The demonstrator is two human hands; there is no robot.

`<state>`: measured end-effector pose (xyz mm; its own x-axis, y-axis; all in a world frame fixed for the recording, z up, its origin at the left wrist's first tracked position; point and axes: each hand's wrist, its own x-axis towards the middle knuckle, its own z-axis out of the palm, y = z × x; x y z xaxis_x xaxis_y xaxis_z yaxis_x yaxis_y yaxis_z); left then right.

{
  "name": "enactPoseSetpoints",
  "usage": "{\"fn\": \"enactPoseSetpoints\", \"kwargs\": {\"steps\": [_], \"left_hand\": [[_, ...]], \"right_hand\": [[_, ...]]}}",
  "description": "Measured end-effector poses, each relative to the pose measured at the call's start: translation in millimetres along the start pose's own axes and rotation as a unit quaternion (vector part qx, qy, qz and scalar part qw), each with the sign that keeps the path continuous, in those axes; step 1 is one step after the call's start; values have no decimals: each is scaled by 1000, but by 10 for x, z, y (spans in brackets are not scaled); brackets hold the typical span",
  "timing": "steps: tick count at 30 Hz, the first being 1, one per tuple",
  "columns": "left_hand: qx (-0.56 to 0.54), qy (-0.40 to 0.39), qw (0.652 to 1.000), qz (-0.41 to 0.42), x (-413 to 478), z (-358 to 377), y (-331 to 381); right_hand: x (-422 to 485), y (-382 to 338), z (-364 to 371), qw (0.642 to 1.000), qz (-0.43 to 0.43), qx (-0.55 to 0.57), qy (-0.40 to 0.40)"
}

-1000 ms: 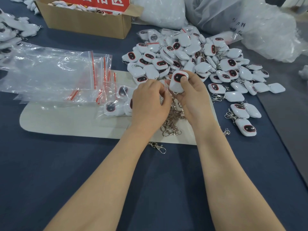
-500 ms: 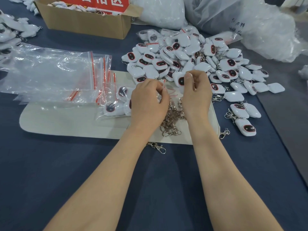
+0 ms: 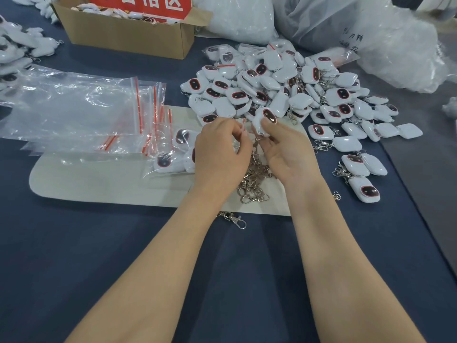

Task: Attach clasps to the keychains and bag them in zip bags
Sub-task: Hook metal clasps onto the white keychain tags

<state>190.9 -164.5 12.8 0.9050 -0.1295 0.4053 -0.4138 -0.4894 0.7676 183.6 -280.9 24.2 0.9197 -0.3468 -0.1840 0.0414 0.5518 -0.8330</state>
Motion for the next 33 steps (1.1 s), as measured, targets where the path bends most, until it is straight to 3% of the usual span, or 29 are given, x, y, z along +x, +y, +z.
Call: {"fn": "enactPoseSetpoints", "kwargs": {"steps": [6,12,18,22,27,30,33], "left_hand": [[4,3,1000,5,2,3,3],[9,0,1000,4,5,0,5],[12,5,1000,5,0,1,10],[8,4,1000,7,-3,-2,14],[-2,4,1000,2,-2,1,11],[-22,22,1000,4,6,-6,10],[-42,42,998,8,6,-17,19]], "right_hand": [[-16,46,-4,974,-109,-198,22],[-22,91,8,936,-119,-332,5],[-29,70,18,962,-150,-226,26],[-17,48,15,952,-186,-228,88],[-27,72,78,977,-143,-110,110],[-59,157,130,971,-115,-186,94],[-79,212,153,937,-109,-325,75]]}}
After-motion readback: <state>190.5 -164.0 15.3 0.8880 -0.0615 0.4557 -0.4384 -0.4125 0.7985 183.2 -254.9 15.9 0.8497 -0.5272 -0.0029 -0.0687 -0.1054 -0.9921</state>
